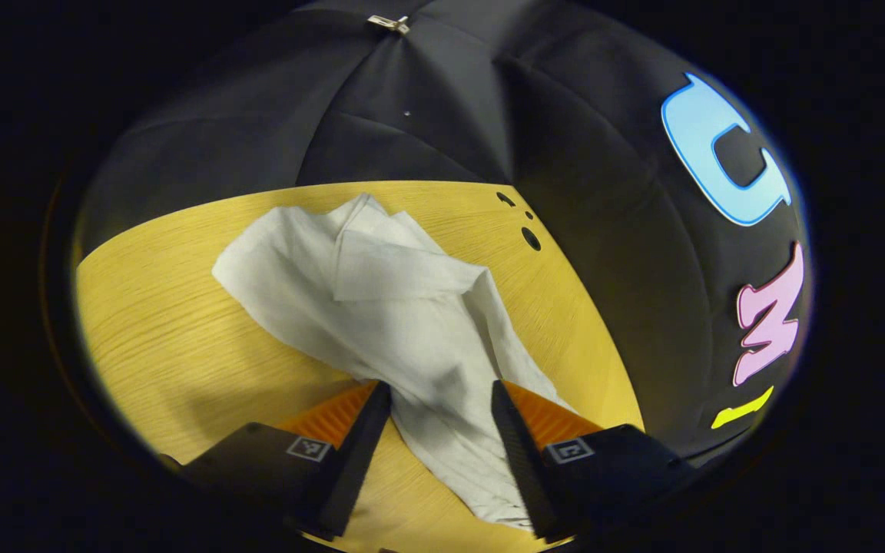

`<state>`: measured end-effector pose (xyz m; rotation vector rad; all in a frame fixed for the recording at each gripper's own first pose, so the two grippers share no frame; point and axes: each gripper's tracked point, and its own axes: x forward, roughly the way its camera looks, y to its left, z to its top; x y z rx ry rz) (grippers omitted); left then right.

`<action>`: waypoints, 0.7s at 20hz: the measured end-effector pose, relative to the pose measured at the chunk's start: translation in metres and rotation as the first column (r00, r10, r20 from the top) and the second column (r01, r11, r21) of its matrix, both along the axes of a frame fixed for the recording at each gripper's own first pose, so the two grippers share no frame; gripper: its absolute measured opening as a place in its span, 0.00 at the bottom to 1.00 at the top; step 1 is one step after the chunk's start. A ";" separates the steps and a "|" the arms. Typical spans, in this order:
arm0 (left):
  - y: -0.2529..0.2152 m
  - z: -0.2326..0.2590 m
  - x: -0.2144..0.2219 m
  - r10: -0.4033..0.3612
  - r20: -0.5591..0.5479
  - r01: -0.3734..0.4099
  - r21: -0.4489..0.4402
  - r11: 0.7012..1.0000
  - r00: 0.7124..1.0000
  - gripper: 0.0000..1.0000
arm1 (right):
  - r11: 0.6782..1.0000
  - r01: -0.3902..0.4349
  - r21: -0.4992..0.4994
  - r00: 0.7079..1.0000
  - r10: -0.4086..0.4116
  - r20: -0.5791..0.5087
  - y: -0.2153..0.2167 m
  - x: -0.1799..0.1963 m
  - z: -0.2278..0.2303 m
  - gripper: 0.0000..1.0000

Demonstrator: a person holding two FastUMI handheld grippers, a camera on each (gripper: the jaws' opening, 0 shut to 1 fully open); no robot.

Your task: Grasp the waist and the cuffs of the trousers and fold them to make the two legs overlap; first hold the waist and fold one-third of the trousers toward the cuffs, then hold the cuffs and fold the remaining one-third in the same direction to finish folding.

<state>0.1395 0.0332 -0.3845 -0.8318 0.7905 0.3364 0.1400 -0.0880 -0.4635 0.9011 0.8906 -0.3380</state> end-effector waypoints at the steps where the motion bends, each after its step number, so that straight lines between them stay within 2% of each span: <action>1: 0.003 -0.007 0.000 -0.010 -0.027 0.010 0.013 1.000 1.000 0.62 | 1.000 0.005 -0.003 1.000 -0.005 0.015 -0.001 0.001 0.003 0.06; 3: -0.008 -0.006 0.001 -0.029 -0.014 0.028 -0.038 0.999 0.999 0.12 | 1.000 0.030 -0.003 0.998 -0.030 0.057 -0.008 0.000 0.016 0.06; 4: -0.013 -0.006 -0.001 -0.033 -0.004 0.032 -0.066 0.997 0.999 0.14 | 0.999 0.047 -0.004 0.996 -0.047 0.078 -0.014 -0.001 0.024 0.06; 5: -0.016 -0.006 -0.005 -0.037 0.001 0.037 -0.086 0.996 0.999 0.10 | 0.998 0.062 -0.002 0.993 -0.062 0.099 -0.018 -0.002 0.035 0.06; 8: -0.029 -0.007 -0.016 -0.061 0.003 0.061 -0.103 0.993 0.998 0.08 | 0.997 0.079 -0.016 0.986 -0.076 0.150 -0.034 -0.008 0.065 0.06; 11: -0.047 -0.004 -0.038 -0.105 -0.014 0.103 -0.113 0.988 0.994 0.08 | 0.994 0.056 -0.095 0.975 -0.034 0.221 -0.044 -0.015 0.100 0.06; 14: -0.050 -0.012 -0.033 -0.164 -0.021 0.161 -0.110 0.981 0.986 0.08 | 0.988 0.022 -0.155 0.957 0.024 0.290 -0.043 -0.020 0.146 0.06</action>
